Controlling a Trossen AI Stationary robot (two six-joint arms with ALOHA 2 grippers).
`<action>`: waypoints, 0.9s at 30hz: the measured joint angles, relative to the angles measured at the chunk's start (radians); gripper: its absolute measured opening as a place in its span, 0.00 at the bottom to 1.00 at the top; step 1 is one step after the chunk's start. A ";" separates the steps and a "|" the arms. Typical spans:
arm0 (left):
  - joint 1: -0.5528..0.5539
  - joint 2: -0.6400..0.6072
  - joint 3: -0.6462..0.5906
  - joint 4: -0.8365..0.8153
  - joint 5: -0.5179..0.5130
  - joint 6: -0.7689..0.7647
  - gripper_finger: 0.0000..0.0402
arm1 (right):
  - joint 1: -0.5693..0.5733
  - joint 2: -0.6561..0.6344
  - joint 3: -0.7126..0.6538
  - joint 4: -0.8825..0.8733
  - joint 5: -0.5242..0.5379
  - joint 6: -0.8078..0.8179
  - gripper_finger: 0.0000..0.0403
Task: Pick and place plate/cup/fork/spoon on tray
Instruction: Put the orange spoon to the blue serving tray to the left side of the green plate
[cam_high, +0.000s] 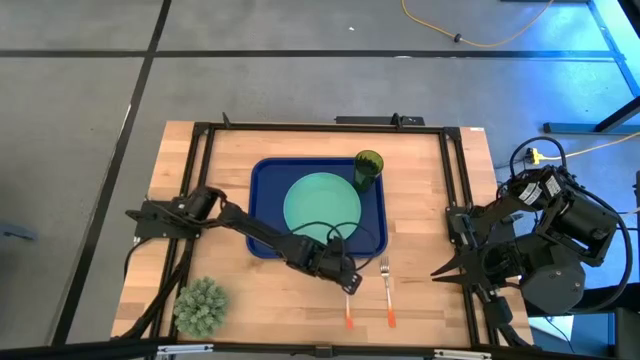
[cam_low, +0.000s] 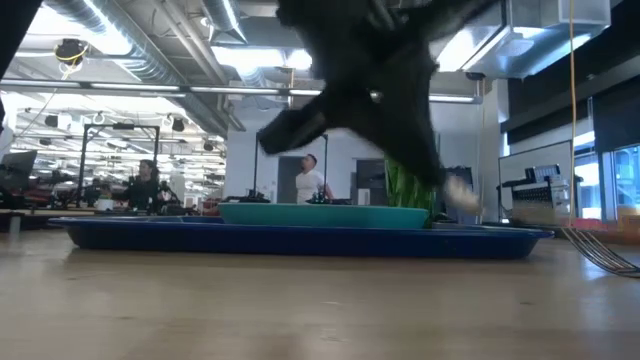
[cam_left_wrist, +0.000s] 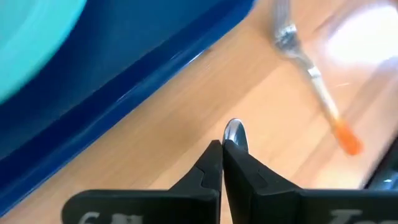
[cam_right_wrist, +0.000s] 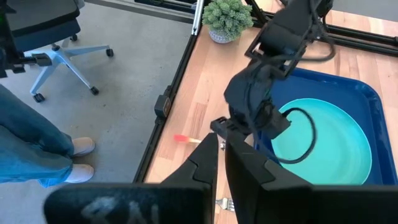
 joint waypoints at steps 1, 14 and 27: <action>0.000 -0.012 0.000 0.004 0.000 0.007 0.00 | 0.000 0.000 0.000 0.000 0.000 0.000 0.08; 0.000 -0.170 0.001 -0.210 -0.039 0.060 0.00 | 0.000 0.001 -0.001 -0.001 0.000 0.000 0.08; 0.003 -0.388 0.002 -0.578 -0.141 0.068 0.00 | -0.003 0.001 -0.001 0.000 0.000 -0.025 0.08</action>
